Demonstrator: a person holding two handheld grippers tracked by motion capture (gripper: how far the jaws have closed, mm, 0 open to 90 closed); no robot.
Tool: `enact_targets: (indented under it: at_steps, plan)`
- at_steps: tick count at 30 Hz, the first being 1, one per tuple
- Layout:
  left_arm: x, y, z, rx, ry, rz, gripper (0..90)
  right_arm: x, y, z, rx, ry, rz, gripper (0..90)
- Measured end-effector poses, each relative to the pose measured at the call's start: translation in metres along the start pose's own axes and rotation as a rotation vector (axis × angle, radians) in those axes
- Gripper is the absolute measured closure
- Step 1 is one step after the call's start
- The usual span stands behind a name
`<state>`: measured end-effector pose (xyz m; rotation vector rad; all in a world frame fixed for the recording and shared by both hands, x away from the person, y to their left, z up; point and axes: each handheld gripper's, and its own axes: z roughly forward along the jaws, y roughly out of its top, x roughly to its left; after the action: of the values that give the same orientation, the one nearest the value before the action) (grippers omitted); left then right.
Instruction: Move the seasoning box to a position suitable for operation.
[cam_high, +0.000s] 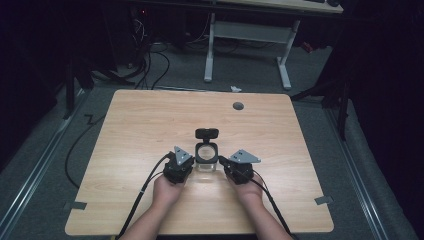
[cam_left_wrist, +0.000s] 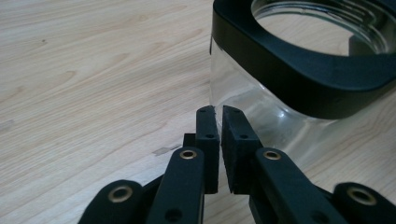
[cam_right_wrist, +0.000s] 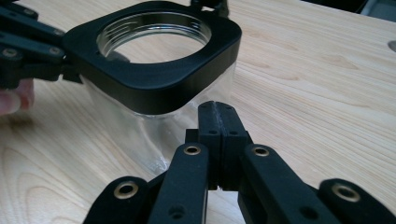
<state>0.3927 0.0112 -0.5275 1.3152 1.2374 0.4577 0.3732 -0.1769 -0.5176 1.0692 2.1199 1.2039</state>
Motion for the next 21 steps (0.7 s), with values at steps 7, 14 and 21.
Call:
enact_targets:
  at_steps: [7, 14, 21]
  plan:
    - [0.006, 0.002, -0.013, -0.005, 0.007, -0.019, 85.4, 0.000, 0.001, 0.001, -0.003, -0.004, 0.012, 90.0]
    - [-0.015, -0.016, -0.050, 0.043, -0.081, -0.054, 88.7, -0.026, 0.024, -0.010, -0.056, -0.052, 0.082, 90.0]
    - [-0.031, -0.019, -0.042, 0.055, -0.134, -0.023, 88.4, -0.042, 0.066, -0.007, -0.110, -0.077, 0.094, 90.0]
